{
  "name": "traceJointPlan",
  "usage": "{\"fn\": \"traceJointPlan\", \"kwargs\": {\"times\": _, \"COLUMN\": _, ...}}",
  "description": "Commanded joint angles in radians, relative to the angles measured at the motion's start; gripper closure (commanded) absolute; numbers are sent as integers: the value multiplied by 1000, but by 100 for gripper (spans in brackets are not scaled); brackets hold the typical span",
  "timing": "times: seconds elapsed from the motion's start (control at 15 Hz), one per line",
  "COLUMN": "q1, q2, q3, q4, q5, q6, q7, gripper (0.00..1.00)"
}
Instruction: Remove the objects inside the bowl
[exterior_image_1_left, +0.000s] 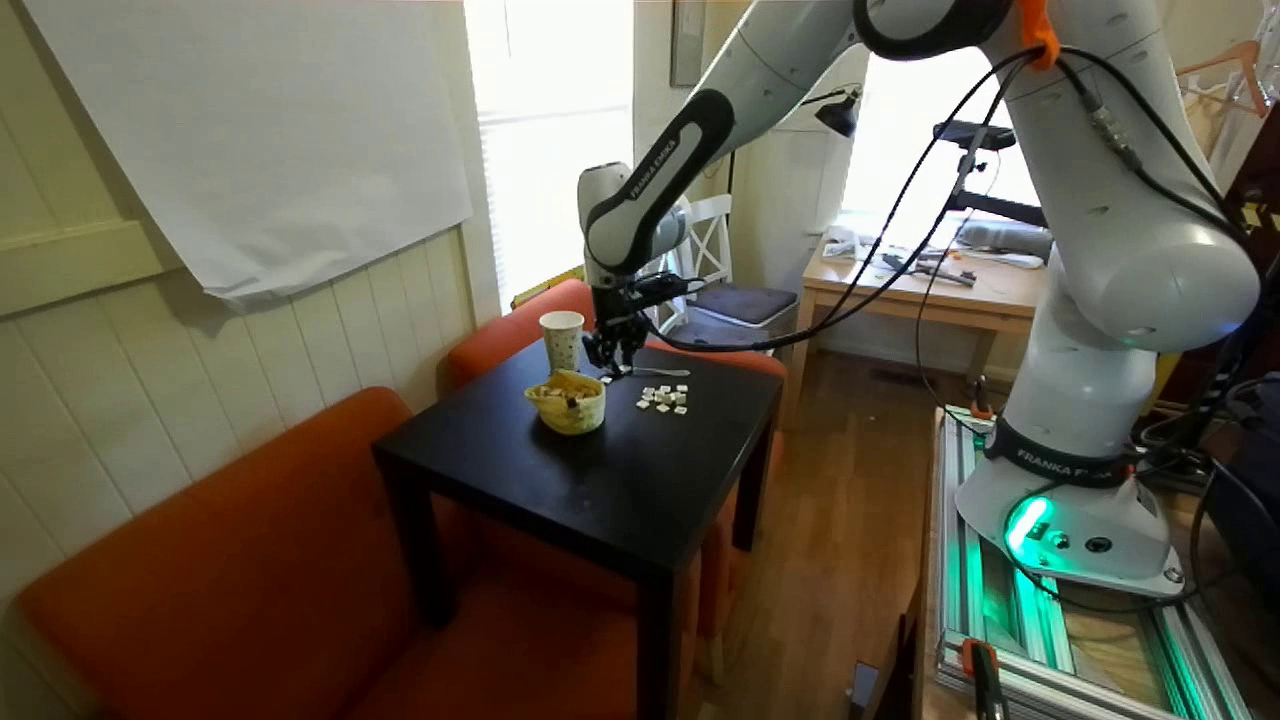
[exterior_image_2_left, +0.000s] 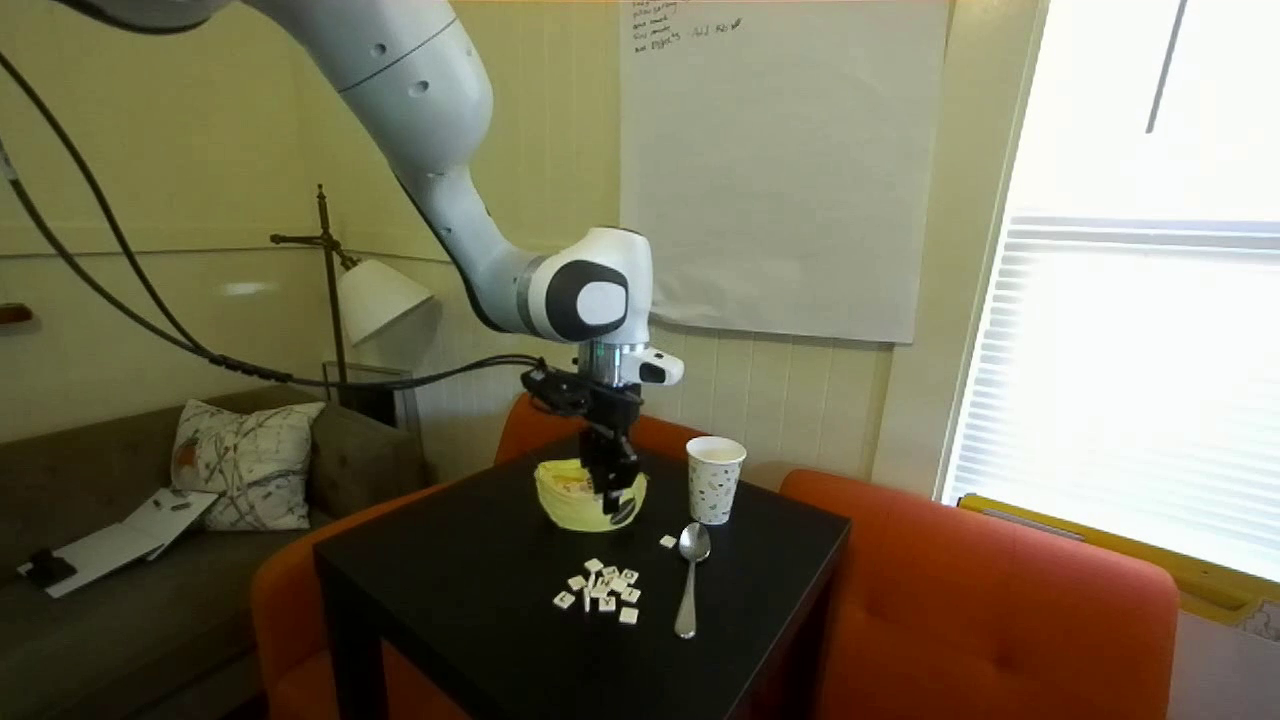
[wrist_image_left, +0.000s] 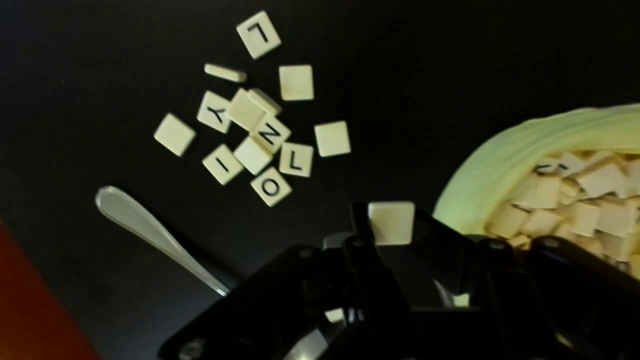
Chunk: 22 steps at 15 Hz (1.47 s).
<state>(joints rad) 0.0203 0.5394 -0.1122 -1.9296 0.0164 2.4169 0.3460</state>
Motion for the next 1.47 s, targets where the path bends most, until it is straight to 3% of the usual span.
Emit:
{"fn": "traceJointPlan", "kwargs": {"times": 0.0, "q1": 24, "q2": -2, "q3": -58, "q4": -91, "q5": -4, "q6": 79, "q7": 143, "gripper": 94}}
{"fn": "traceJointPlan", "kwargs": {"times": 0.13, "q1": 29, "q2": 14, "q3": -78, "q4": -108, "q5": -5, "q6": 100, "q7": 187, "gripper": 94}}
{"fn": "traceJointPlan", "kwargs": {"times": 0.2, "q1": 38, "q2": 17, "q3": -89, "q4": -112, "q5": -12, "q6": 100, "q7": 207, "gripper": 66}}
{"fn": "traceJointPlan", "kwargs": {"times": 0.27, "q1": 42, "q2": 19, "q3": -95, "q4": -115, "q5": -13, "q6": 98, "q7": 216, "gripper": 51}}
{"fn": "traceJointPlan", "kwargs": {"times": 0.53, "q1": 53, "q2": -9, "q3": -87, "q4": -124, "q5": -8, "q6": 117, "q7": 211, "gripper": 24}}
{"fn": "traceJointPlan", "kwargs": {"times": 0.73, "q1": 39, "q2": -44, "q3": -33, "q4": -125, "q5": 18, "q6": 195, "q7": 129, "gripper": 2}}
{"fn": "traceJointPlan", "kwargs": {"times": 0.93, "q1": 37, "q2": -56, "q3": 6, "q4": -104, "q5": 21, "q6": 256, "q7": 65, "gripper": 0}}
{"fn": "traceJointPlan", "kwargs": {"times": 1.4, "q1": -78, "q2": 7, "q3": 185, "q4": -13, "q5": 79, "q6": 293, "q7": -343, "gripper": 0}}
